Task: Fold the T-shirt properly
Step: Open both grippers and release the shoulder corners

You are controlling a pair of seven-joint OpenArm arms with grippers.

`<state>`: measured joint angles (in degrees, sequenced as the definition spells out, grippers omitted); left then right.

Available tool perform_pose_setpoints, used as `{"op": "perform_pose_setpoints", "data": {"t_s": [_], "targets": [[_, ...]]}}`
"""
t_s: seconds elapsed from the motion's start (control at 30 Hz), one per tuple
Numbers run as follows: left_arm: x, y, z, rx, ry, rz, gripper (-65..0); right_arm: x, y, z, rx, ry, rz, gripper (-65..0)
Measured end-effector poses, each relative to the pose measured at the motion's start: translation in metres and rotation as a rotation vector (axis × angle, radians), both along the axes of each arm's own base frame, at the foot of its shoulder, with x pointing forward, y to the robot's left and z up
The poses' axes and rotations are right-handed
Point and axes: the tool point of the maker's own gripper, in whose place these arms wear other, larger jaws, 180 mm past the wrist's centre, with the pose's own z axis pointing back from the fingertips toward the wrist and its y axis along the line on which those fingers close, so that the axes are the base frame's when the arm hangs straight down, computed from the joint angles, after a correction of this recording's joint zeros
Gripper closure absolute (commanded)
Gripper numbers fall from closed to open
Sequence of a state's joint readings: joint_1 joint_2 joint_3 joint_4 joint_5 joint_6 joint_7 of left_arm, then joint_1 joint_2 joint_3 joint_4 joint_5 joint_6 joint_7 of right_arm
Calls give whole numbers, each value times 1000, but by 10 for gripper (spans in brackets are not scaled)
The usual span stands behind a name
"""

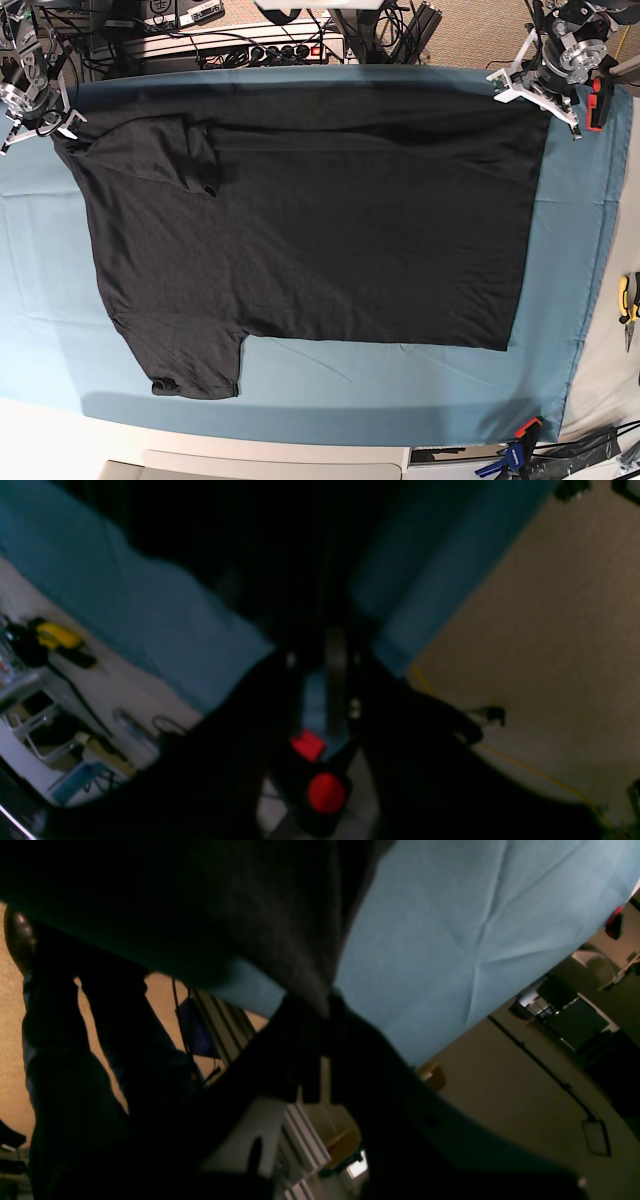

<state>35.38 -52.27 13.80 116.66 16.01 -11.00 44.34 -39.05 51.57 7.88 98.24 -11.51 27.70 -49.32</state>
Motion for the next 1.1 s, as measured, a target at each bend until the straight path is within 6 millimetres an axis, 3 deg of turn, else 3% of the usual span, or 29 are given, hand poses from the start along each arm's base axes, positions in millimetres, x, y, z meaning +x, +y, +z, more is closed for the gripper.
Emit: {"op": "perform_pose_setpoints", "data": {"t_s": [0.2, 0.37, 0.8, 0.97, 1.1], "targets": [[1, 2, 1, 10, -10, 7, -238, -5, -7, 3, -41, 15, -23, -221], [2, 4, 2, 17, -12, 15, -247, -20, -4, -4, 5, 79, -84, -224], [-6, 24, 3, 119, 24, 76, -247, -23, -2, 2, -15, 90, -113, -223], [2, 11, 16, 93, -15, 52, -247, -14, 13, 14, -24, 68, -96, -218], [20, -2, 43, 64, -129, 36, -247, 5, 36, 23, 23, 9, -20, -208]]}}
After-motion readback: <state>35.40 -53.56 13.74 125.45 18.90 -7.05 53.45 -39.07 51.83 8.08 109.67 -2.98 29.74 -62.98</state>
